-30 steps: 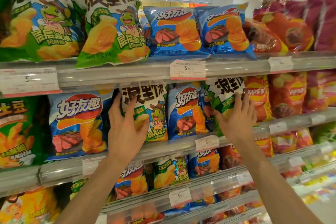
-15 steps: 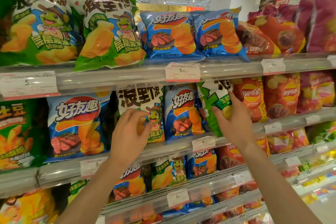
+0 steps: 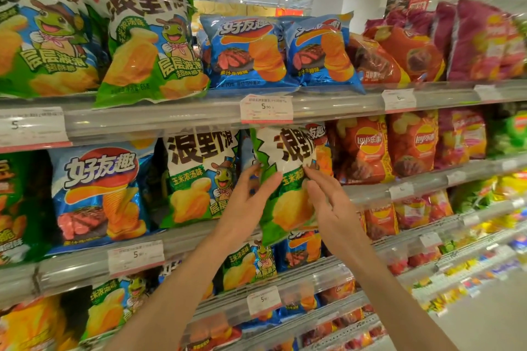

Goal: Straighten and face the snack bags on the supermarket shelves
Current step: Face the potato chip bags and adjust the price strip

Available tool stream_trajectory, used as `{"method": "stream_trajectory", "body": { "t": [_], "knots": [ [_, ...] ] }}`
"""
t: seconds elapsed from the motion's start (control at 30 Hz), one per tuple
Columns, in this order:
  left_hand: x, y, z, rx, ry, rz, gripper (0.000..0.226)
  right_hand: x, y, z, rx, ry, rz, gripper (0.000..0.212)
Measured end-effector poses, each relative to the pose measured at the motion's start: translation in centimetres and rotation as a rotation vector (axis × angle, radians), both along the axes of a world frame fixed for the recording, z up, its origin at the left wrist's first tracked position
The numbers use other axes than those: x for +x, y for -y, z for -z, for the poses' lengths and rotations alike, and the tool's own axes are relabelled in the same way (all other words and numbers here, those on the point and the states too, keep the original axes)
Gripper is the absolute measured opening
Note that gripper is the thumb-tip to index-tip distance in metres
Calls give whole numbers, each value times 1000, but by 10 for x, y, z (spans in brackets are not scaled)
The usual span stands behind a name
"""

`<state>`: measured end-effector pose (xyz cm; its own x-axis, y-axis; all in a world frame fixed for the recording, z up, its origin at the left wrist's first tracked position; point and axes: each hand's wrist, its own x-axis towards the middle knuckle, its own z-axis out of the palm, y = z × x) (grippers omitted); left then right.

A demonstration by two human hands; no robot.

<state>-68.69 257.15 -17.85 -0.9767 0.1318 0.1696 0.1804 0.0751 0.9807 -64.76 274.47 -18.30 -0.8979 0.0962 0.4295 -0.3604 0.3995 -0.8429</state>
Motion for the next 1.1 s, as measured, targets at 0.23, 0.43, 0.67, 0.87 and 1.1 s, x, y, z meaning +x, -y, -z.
{"method": "stream_trajectory", "body": {
  "t": [0.23, 0.43, 0.67, 0.87, 1.1],
  "knots": [
    [8, 17, 4, -16, -47, -113, 84, 3, 0, 7, -17, -13, 26, 40],
    [28, 67, 10, 23, -20, -59, 89, 3, 21, 5, -131, 201, -103, 53],
    [58, 145, 20, -95, -10, -130, 122, 16, 94, 16, -121, 221, -231, 21],
    [84, 218, 29, -99, -10, -290, 119, 19, 162, 12, -55, 260, -329, 41],
    [110, 285, 39, -56, 16, -416, 109, -2, 221, 17, -33, 238, -360, 55]
  ]
}}
